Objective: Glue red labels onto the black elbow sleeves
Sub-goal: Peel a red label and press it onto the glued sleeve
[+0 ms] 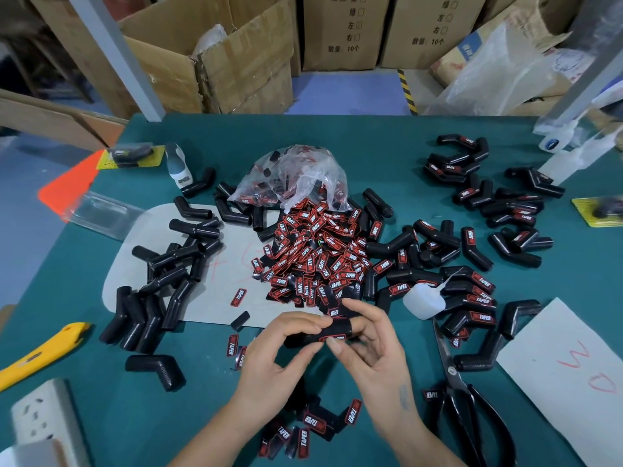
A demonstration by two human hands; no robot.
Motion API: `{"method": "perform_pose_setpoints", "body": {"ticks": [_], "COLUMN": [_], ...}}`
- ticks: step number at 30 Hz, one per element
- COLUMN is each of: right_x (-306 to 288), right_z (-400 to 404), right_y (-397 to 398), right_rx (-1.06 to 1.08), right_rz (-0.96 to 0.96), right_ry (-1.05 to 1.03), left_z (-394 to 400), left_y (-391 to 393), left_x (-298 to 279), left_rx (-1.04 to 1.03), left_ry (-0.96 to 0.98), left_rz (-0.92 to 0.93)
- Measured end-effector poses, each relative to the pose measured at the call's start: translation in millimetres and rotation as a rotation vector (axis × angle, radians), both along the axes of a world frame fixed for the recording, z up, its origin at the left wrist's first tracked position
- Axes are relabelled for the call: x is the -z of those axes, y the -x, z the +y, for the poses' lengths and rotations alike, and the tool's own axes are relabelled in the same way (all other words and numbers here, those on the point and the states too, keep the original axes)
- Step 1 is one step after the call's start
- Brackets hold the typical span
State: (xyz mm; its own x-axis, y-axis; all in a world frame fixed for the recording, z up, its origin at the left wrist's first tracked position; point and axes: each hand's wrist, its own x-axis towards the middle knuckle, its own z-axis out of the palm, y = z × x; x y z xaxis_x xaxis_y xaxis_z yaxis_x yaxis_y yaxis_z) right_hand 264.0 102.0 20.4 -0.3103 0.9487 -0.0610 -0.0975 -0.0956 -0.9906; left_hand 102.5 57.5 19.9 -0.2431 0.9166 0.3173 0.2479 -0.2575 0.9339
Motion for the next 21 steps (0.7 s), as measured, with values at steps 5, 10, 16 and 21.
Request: {"method": "perform_pose_setpoints", "body": {"ticks": [5, 10, 16, 21], "right_x": [-1, 0, 7, 13], "right_z": [2, 3, 1, 2], "right_y": [-3, -5, -3, -4], "right_rx": [-0.008, -0.011, -0.032, -0.063], "right_rz": [0.000, -0.065, -0.173, -0.184], "right_ry": [-0.001, -0.032, -0.105, -0.134], "left_z": [0, 3, 4, 4], "left_y": [1, 3, 5, 6], "left_x": [0, 2, 2, 3], "left_rx": [-0.007, -0.007, 0.011, 0.029], "left_ry": [0.020, 0.025, 0.266, 0.320], "left_rz": [-0.036, 0.039, -0.254, -0.325]}}
